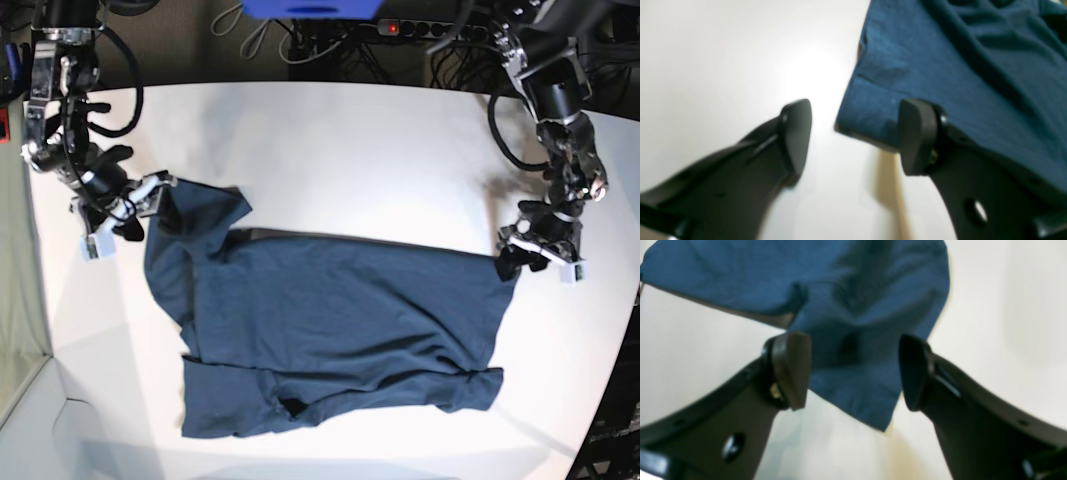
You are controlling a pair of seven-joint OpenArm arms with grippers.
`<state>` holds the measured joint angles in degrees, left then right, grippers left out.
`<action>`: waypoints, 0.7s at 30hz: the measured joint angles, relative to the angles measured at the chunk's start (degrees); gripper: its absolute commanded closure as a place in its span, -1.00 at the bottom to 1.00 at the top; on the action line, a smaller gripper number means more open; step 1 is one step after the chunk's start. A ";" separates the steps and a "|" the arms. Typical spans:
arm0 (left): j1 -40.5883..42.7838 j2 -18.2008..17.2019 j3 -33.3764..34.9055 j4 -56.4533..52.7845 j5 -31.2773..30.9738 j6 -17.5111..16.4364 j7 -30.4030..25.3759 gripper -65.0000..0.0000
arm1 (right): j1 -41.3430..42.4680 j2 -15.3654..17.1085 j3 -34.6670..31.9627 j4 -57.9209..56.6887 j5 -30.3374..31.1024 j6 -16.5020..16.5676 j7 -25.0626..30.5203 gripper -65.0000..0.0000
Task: Layout the t-shirt on the table in an organized manner, then fold the t-shirt properly
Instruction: 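Regrasp the shirt edge with both grippers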
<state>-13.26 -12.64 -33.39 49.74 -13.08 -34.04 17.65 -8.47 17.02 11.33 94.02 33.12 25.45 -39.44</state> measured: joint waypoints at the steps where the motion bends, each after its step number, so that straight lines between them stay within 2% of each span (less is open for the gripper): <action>1: -0.11 0.42 -0.04 -0.33 0.00 0.02 -0.26 -0.21 | 0.00 0.00 -0.04 -0.83 -0.11 0.00 0.00 -0.29; 4: -0.63 1.68 -0.07 -1.95 0.63 -0.09 -2.64 -0.19 | 0.00 -0.02 -0.42 -3.76 0.11 0.00 0.31 -0.29; 5: -1.31 1.95 -0.09 -2.82 1.27 -0.35 -2.97 -0.12 | -0.04 -0.02 -0.44 -4.74 0.09 0.00 0.22 -0.29; 8: -3.56 2.43 -0.11 -5.95 3.21 -0.50 -3.23 0.29 | 0.02 0.02 -0.42 -7.69 -0.07 0.00 0.70 -0.29; 12: -3.69 3.48 -0.11 -7.02 3.23 -0.96 -3.63 1.00 | 0.50 0.00 -0.42 -11.54 0.70 0.22 2.16 -0.28; 15: -3.45 3.41 -0.13 -6.99 2.91 -1.38 -3.28 0.95 | 0.81 -0.42 -0.35 -12.59 1.01 0.24 3.08 -0.24; 16: -3.48 3.30 -0.13 -6.99 2.91 -1.38 -3.08 0.99 | 0.81 -0.83 -0.31 -12.59 0.87 0.22 3.41 -0.18; 18: -3.43 3.19 -0.24 -6.62 2.95 -1.57 -2.86 1.00 | 0.61 -1.07 -1.38 -12.70 0.70 0.22 5.03 0.00; 21: -1.92 3.34 -0.24 -1.36 4.57 -1.44 1.60 0.99 | 0.33 -1.62 -5.27 -13.84 1.27 0.24 8.20 0.38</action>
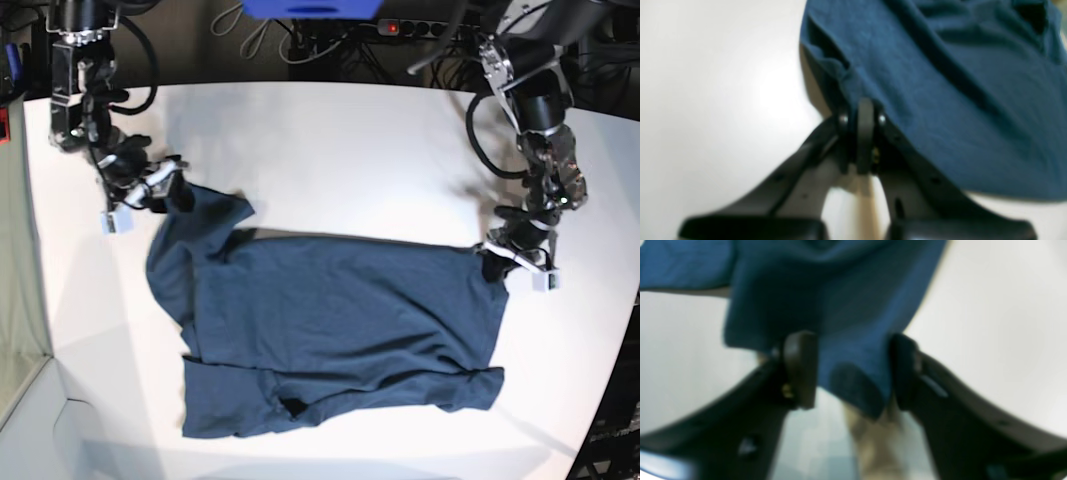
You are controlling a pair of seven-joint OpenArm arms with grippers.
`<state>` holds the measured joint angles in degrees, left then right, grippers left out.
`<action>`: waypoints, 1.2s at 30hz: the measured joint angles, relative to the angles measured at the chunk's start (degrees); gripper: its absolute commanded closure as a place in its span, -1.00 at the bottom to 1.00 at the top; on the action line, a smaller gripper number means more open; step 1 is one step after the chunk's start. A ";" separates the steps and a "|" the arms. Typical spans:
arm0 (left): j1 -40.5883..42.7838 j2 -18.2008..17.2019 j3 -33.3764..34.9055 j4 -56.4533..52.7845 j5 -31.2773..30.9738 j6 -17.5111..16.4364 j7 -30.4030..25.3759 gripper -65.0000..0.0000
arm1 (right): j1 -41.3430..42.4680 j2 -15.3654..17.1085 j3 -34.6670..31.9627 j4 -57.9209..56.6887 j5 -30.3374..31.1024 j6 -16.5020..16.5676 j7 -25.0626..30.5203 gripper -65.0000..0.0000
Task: Layout the t-shirt on the table in an organized manner, then fold the t-shirt properly
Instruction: 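Regrasp the shirt edge with both grippers, then stretch the shirt edge between both grippers, pulling apart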
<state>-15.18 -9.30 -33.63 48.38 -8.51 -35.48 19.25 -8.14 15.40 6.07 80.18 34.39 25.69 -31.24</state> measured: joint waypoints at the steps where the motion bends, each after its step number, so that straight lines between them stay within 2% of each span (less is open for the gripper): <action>1: 1.03 0.11 0.02 2.78 0.13 0.22 2.78 0.99 | 0.17 -0.22 -1.22 -0.63 0.42 0.00 0.52 0.51; 5: 5.11 0.55 -0.02 15.10 -1.25 0.94 14.05 0.99 | 0.28 -1.36 -3.80 -1.44 0.79 0.02 1.01 1.00; 10: 9.25 -0.20 -0.02 29.83 -10.69 0.63 21.20 0.99 | -2.38 -1.57 -3.34 3.41 -0.42 0.04 -1.51 1.00; 14: 11.41 -0.55 0.02 38.58 -14.08 0.74 27.19 0.99 | -6.51 -0.59 0.11 12.83 -2.19 -0.48 -4.20 1.00; 21: 12.94 -0.83 -0.39 48.43 -16.63 0.85 37.03 0.99 | -9.05 -0.28 9.33 29.99 -1.11 -0.17 -3.50 1.00; 25: 12.81 -0.74 -5.64 46.31 -16.63 0.85 37.66 0.98 | -8.50 -0.50 14.38 32.24 -1.18 -0.04 -4.15 1.00; 28: 11.93 -1.16 -8.04 39.26 -16.28 1.09 38.01 0.98 | -5.95 -0.48 17.77 32.24 -1.16 0.00 -5.16 1.00; 30: 10.54 -2.16 -8.81 34.10 -16.50 0.48 38.62 0.98 | -4.68 -0.50 19.91 32.41 -0.98 0.07 -7.80 1.00; 32: 9.09 -3.50 -8.98 29.49 -17.29 0.48 38.38 0.98 | -2.95 -0.50 20.68 32.11 -1.16 0.39 -11.13 1.00; 36: 5.44 -4.02 -9.05 23.45 -16.90 0.61 38.16 0.98 | 2.78 -0.68 20.13 30.38 -0.90 0.52 -13.33 1.00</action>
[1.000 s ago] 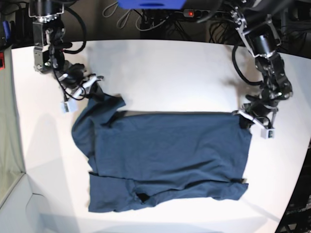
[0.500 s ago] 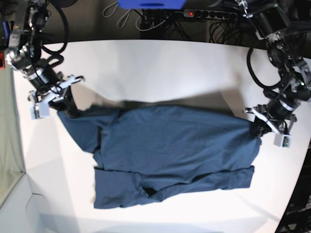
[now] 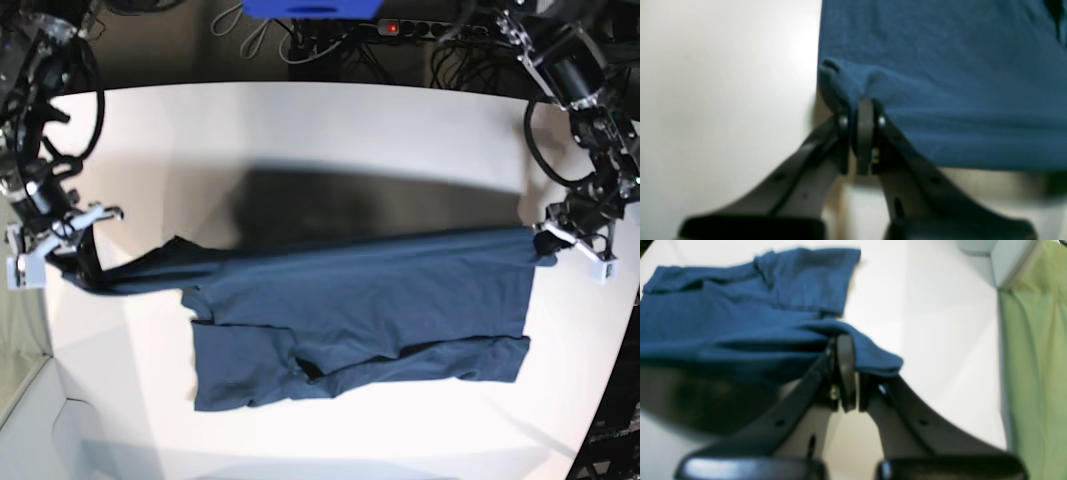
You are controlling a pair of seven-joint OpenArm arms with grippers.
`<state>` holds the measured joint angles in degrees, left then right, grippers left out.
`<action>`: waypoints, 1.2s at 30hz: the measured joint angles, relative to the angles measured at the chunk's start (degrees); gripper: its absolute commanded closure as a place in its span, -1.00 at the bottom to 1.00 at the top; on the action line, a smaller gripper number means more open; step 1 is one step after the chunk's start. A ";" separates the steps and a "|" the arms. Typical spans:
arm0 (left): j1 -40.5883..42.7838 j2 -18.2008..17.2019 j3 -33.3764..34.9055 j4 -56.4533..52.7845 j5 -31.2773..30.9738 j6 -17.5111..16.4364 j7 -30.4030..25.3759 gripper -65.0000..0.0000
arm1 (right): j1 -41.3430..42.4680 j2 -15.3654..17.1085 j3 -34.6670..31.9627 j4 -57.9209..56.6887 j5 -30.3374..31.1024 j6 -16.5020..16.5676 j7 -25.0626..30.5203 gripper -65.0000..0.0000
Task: Layout the t-shirt on the table in an organized manner, then fold the t-shirt properly
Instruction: 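Stretch the shirt edge between both grippers, pulling apart, then grasp the shirt edge with both grippers at new points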
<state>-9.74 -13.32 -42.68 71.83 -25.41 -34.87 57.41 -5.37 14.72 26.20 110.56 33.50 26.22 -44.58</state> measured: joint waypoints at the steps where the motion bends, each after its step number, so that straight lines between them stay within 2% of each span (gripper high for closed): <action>1: -1.05 0.07 0.02 -1.36 0.00 0.00 0.02 0.98 | 1.60 0.04 -0.22 -0.87 0.35 0.04 -0.68 1.00; 6: -7.67 -0.20 0.48 -9.11 0.92 0.81 0.00 0.98 | 8.76 -0.09 -4.63 -8.90 -0.33 -0.20 -3.96 1.00; 8: -10.54 -0.55 3.98 -11.98 0.83 0.81 -0.35 0.95 | 11.04 0.17 -6.73 -12.11 -0.33 -0.52 -3.37 1.00; 11: -13.22 -0.46 8.09 -14.25 0.70 0.83 -0.70 0.77 | 13.03 0.07 -8.87 -16.83 -0.48 -0.52 -3.21 1.00; 15: -16.09 -0.48 15.78 -15.23 1.09 1.36 -5.46 0.49 | 16.09 0.04 -9.79 -21.38 -0.55 -0.52 -3.26 1.00; 16: -16.98 -0.46 17.90 -15.23 0.76 2.58 -7.23 0.43 | 16.83 0.09 -9.70 -22.18 -0.70 -0.52 -3.04 1.00; 21: -19.50 -0.50 24.87 -15.17 0.15 15.54 -15.32 0.14 | 17.14 0.52 -9.62 -23.26 -0.66 -0.50 -2.93 1.00; 23: -19.32 -0.68 26.49 -15.23 0.31 18.82 -17.03 0.03 | 16.94 1.64 -9.70 -23.28 -0.90 -0.52 -3.08 1.00; 29: -19.34 -0.44 31.78 -14.43 -0.11 18.97 -17.62 -0.20 | 16.76 1.64 -9.51 -23.28 -0.66 -0.52 -2.82 1.00; 32: -17.25 -1.49 31.67 -11.82 -0.20 18.80 -18.86 -0.21 | 16.72 2.29 -9.49 -23.28 -0.79 -0.52 -2.84 1.00; 36: -10.29 -4.00 28.83 -8.57 0.68 19.69 -18.27 -0.21 | 16.70 2.45 -9.27 -23.28 -0.72 -0.50 -2.84 1.00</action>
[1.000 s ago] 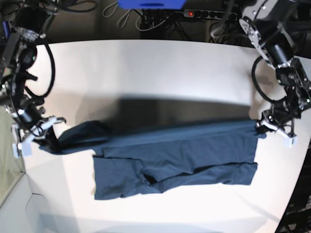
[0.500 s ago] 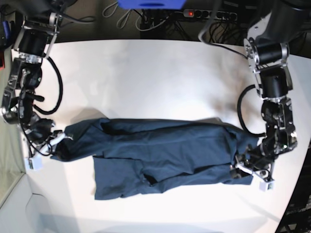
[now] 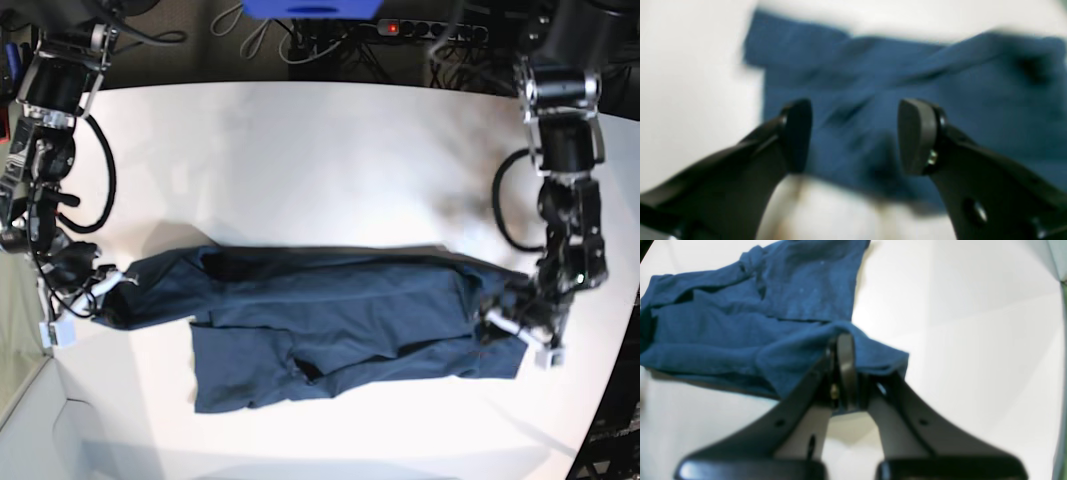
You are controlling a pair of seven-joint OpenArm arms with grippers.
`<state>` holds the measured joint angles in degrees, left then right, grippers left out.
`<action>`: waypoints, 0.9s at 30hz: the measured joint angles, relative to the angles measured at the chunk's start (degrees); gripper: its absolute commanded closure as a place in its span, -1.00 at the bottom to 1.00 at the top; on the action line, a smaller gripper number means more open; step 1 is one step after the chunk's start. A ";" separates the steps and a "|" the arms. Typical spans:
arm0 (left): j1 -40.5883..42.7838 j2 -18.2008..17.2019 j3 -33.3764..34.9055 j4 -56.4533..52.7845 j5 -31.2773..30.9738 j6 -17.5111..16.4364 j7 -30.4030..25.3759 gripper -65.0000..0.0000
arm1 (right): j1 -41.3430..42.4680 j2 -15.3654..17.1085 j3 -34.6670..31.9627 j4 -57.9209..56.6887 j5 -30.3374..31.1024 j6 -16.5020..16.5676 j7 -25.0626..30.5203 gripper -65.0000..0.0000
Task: Layout the t-shirt on the table in an organized manner, then fold the t-shirt properly
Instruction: 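Grasp the shirt edge with both grippers at new points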
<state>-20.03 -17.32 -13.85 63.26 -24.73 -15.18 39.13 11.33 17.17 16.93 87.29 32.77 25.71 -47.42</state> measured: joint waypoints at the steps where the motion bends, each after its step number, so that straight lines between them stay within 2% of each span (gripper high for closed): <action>1: 1.55 0.11 -1.62 0.63 0.04 -0.04 0.31 -0.21 | -0.02 -0.02 -0.02 0.00 -0.04 -0.02 0.00 1.00; 4: 3.19 0.87 -8.33 1.27 -0.17 -0.70 -0.31 -0.21 | 0.04 -0.04 -0.09 0.00 0.24 -0.02 0.02 1.00; 6: 2.97 0.76 -10.19 0.31 -0.24 -0.63 -3.89 -0.21 | 0.02 -0.02 -0.09 -0.02 0.15 -0.02 0.00 1.00; 18: 2.45 0.98 4.22 -4.22 -0.57 -0.48 -14.62 -0.21 | -1.64 -0.17 -0.35 -0.04 0.02 -0.02 0.07 1.00; 24: -0.83 0.81 7.19 -15.02 -0.39 -0.37 -15.85 -0.21 | -1.68 -0.20 -0.48 -0.04 0.02 -0.02 0.09 1.00; 27: -1.68 0.85 8.09 -17.79 -0.81 -0.52 -18.56 -0.21 | -1.88 -0.20 -0.46 -0.02 0.24 0.00 0.09 1.00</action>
<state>-21.71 -16.47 -5.76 45.47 -25.54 -15.70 20.58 9.45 16.97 16.47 87.26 33.01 25.71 -47.33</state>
